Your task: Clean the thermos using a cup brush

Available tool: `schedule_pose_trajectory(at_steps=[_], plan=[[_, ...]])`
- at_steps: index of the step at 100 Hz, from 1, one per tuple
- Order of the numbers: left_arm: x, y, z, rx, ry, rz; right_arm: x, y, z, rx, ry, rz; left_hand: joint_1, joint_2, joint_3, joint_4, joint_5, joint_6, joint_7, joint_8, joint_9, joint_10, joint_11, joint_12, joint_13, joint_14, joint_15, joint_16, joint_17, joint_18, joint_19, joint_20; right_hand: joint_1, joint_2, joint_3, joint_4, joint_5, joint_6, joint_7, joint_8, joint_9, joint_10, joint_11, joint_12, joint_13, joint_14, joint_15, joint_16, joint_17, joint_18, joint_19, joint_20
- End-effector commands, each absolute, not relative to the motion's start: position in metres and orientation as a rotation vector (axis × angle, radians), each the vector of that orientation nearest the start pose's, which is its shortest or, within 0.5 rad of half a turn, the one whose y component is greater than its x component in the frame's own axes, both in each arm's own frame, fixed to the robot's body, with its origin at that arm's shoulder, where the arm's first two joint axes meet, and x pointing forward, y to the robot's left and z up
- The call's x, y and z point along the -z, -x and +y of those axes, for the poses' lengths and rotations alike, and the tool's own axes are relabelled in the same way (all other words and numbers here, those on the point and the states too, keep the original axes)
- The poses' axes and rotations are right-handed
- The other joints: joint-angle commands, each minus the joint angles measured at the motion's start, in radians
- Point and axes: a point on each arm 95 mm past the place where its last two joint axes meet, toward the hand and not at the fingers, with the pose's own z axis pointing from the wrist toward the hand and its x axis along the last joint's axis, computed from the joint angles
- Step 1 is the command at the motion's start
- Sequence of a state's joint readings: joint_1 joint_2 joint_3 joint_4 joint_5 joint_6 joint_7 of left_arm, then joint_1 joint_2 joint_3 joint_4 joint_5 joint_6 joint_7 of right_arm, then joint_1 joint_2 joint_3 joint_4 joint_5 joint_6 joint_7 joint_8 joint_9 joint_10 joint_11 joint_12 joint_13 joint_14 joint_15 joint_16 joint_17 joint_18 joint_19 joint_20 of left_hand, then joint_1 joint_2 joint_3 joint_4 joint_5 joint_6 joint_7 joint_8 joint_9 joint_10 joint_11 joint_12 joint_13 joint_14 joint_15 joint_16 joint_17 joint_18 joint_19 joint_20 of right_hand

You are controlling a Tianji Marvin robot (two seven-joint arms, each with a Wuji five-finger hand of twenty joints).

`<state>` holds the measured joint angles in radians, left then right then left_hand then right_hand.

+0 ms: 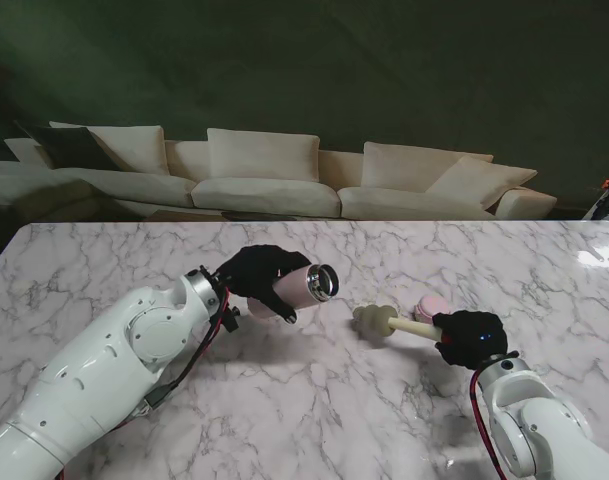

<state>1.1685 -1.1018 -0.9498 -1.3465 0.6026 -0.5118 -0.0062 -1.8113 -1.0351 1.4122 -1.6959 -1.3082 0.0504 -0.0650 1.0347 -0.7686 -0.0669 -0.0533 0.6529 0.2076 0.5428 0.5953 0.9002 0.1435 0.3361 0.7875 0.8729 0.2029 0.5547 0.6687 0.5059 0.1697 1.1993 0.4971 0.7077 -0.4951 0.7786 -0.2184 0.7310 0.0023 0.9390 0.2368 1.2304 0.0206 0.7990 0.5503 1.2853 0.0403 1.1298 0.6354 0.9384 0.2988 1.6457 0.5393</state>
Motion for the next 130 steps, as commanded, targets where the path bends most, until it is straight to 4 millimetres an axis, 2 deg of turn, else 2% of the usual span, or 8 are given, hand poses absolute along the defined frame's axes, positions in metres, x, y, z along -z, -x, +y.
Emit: schedule_pose_trajectory(at_steps=[1,16,38,58,74,89,106,130], plan=[[0.274,-0.462,-0.074,2.127,0.991,1.743,0.348,-0.349,-0.072,-1.077,-1.056,1.556,0.215,0.476,0.526,0.061,0.095,-0.172,0.171,0.056,0.024,-0.079,0.061,0.025,0.088,-0.056,0.209,0.061,0.012,-0.101,0.052,0.019,0.096,0.105,0.137,0.008,0.022,-0.069,0.039,-0.023,0.022,0.026,-0.030,-0.017,0.026,0.028,-0.025,-0.020,-0.011,0.055,-0.010,-0.006],[0.276,-0.462,-0.075,2.123,0.999,1.745,0.357,-0.350,-0.067,-1.035,-1.079,1.595,0.217,0.476,0.524,0.060,0.096,-0.173,0.171,0.057,0.023,-0.079,0.062,0.026,0.086,-0.054,0.209,0.062,0.010,-0.101,0.052,0.020,0.070,0.100,0.141,0.008,0.005,-0.070,0.034,-0.035,0.006,0.030,-0.078,-0.054,0.024,0.049,-0.132,-0.055,-0.057,0.067,-0.064,-0.014],[0.276,-0.462,-0.075,2.121,0.999,1.748,0.371,-0.347,-0.063,-0.944,-1.151,1.637,0.217,0.478,0.522,0.062,0.098,-0.175,0.173,0.057,0.023,-0.082,0.063,0.026,0.084,-0.053,0.211,0.063,0.008,-0.100,0.053,0.021,-0.170,0.138,0.019,0.059,-0.048,-0.082,-0.021,-0.005,-0.095,0.027,-0.089,-0.061,-0.022,0.062,-0.286,-0.063,-0.172,0.039,-0.124,0.001],[0.276,-0.462,-0.075,2.118,1.001,1.753,0.380,-0.345,-0.060,-0.909,-1.179,1.633,0.218,0.480,0.520,0.063,0.098,-0.175,0.173,0.057,0.023,-0.082,0.064,0.027,0.085,-0.052,0.213,0.063,0.007,-0.099,0.055,0.022,-0.323,0.171,-0.036,0.139,-0.018,-0.056,-0.202,0.160,-0.154,0.037,-0.078,-0.064,-0.088,0.070,-0.298,-0.029,-0.237,0.021,-0.153,0.030],[0.278,-0.461,-0.076,2.115,1.003,1.759,0.385,-0.341,-0.057,-0.867,-1.193,1.646,0.218,0.481,0.520,0.064,0.098,-0.176,0.173,0.057,0.022,-0.084,0.065,0.027,0.083,-0.053,0.213,0.063,0.006,-0.099,0.056,0.022,-0.416,0.167,-0.118,0.128,-0.087,-0.054,-0.272,0.203,-0.272,0.040,-0.096,-0.060,-0.215,0.067,-0.322,-0.025,-0.334,-0.003,-0.201,0.048],[0.280,-0.461,-0.077,2.112,1.012,1.764,0.387,-0.339,-0.056,-0.833,-1.187,1.651,0.218,0.481,0.520,0.066,0.100,-0.177,0.174,0.057,0.024,-0.084,0.066,0.026,0.084,-0.053,0.214,0.063,0.006,-0.100,0.056,0.022,-0.445,0.257,-0.254,0.133,-0.154,-0.050,-0.324,0.194,-0.382,0.063,-0.112,-0.073,-0.328,0.075,-0.368,-0.044,-0.408,-0.010,-0.251,0.059],[0.280,-0.461,-0.076,2.109,1.015,1.766,0.381,-0.338,-0.055,-0.872,-1.169,1.627,0.216,0.481,0.521,0.068,0.101,-0.177,0.174,0.057,0.024,-0.086,0.067,0.025,0.084,-0.051,0.215,0.062,0.005,-0.100,0.056,0.023,-0.442,0.268,-0.287,0.136,-0.168,-0.053,-0.329,0.195,-0.403,0.065,-0.114,-0.079,-0.352,0.075,-0.377,-0.049,-0.419,-0.009,-0.252,0.064],[0.280,-0.462,-0.076,2.108,1.016,1.765,0.344,-0.335,-0.056,-0.966,-1.113,1.593,0.217,0.482,0.522,0.068,0.102,-0.177,0.174,0.057,0.023,-0.087,0.068,0.025,0.083,-0.053,0.215,0.061,0.005,-0.099,0.057,0.023,-0.407,0.273,-0.309,0.144,-0.135,-0.053,-0.325,0.193,-0.372,0.064,-0.115,-0.087,-0.327,0.082,-0.372,-0.053,-0.404,-0.007,-0.239,0.072]])
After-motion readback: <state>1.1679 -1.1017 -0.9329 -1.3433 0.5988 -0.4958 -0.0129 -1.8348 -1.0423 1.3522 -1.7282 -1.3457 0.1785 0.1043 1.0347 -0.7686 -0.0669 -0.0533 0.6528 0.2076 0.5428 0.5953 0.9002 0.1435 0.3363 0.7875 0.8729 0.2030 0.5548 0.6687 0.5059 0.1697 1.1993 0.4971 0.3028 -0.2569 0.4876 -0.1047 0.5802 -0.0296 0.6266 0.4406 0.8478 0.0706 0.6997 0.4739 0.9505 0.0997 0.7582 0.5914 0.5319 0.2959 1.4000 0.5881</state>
